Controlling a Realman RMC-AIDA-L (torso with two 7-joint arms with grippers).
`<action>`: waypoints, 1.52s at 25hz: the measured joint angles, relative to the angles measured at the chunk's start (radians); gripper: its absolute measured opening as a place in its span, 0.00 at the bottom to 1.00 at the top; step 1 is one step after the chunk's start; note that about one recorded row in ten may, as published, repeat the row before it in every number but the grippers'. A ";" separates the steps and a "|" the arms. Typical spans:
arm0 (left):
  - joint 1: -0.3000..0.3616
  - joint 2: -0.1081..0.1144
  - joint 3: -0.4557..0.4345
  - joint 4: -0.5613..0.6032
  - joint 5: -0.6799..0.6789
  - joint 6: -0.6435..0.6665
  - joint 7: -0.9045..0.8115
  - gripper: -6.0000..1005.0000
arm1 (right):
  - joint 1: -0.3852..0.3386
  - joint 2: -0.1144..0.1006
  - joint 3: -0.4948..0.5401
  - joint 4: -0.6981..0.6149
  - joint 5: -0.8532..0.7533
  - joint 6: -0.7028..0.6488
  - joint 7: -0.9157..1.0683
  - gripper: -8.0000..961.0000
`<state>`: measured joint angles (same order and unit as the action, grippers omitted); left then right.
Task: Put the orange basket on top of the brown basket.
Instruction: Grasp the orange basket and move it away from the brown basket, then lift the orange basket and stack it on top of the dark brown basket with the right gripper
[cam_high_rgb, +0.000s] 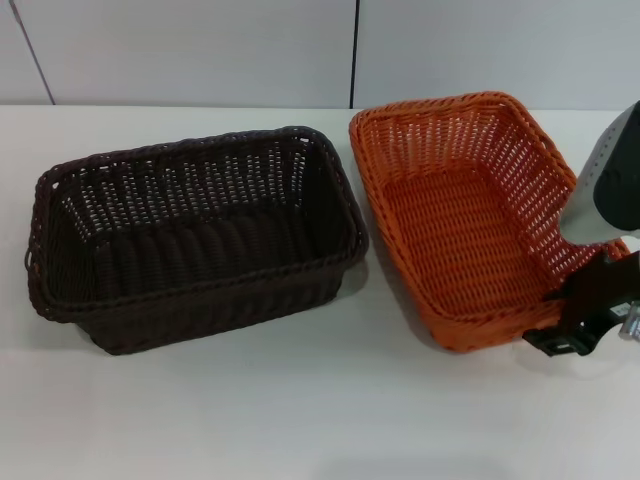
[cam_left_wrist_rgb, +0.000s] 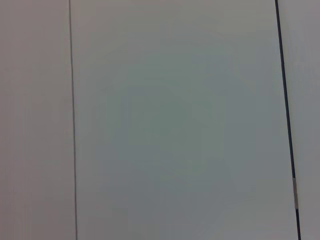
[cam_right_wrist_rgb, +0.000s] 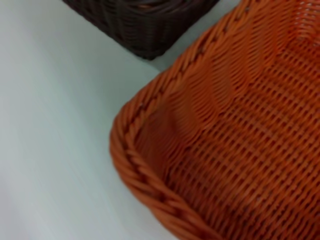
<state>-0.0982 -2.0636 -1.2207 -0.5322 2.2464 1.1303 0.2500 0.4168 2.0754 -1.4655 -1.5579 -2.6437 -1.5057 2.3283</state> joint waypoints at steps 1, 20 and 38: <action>0.000 0.000 0.000 0.000 0.000 -0.001 -0.002 0.81 | 0.001 0.000 0.000 0.004 0.000 0.008 0.004 0.70; 0.001 0.002 -0.003 0.017 0.000 -0.010 -0.012 0.81 | -0.018 0.003 -0.022 -0.219 -0.002 0.022 0.043 0.26; 0.015 -0.004 0.000 0.052 -0.003 -0.014 -0.066 0.81 | -0.024 0.002 -0.238 -0.501 -0.009 0.084 -0.537 0.21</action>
<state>-0.0828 -2.0677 -1.2209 -0.4804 2.2430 1.1165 0.1841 0.3926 2.0776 -1.7040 -2.0585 -2.6527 -1.4220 1.7909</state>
